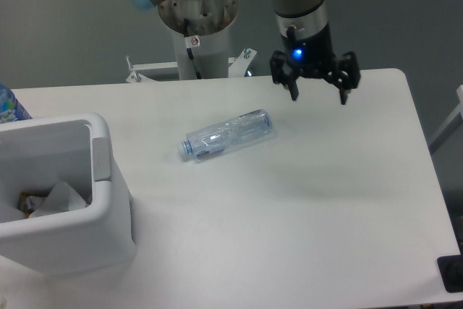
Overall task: Place the trash in the trash can
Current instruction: 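Move the open gripper over the clear plastic water bottle, then lower the gripper onto the bottle's middle and close on it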
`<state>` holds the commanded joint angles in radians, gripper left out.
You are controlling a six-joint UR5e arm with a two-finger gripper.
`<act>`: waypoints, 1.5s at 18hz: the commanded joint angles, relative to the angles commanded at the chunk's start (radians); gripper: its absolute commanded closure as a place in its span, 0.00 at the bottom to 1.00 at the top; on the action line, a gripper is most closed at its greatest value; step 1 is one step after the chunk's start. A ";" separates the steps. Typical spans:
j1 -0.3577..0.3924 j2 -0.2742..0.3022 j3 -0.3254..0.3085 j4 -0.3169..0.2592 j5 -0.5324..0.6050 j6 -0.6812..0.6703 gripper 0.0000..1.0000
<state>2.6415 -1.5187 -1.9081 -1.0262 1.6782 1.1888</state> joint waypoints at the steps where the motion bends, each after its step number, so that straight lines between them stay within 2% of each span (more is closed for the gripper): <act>1: -0.003 0.005 -0.031 0.012 -0.011 -0.006 0.00; 4: -0.009 0.028 -0.084 0.076 -0.017 -0.012 0.00; 7: -0.034 0.035 -0.114 0.081 -0.017 -0.095 0.00; 11: -0.158 -0.014 -0.121 0.081 -0.034 -0.092 0.00; 13: -0.196 -0.046 -0.127 0.078 -0.057 -0.069 0.00; 16: -0.244 -0.109 -0.129 0.077 -0.066 0.046 0.00; 20: -0.256 -0.124 -0.157 0.075 -0.120 0.155 0.00; 24: -0.267 -0.133 -0.170 0.072 -0.118 0.238 0.00; 27: -0.270 -0.167 -0.175 0.075 -0.120 0.232 0.00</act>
<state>2.3715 -1.6857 -2.0831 -0.9511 1.5586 1.4205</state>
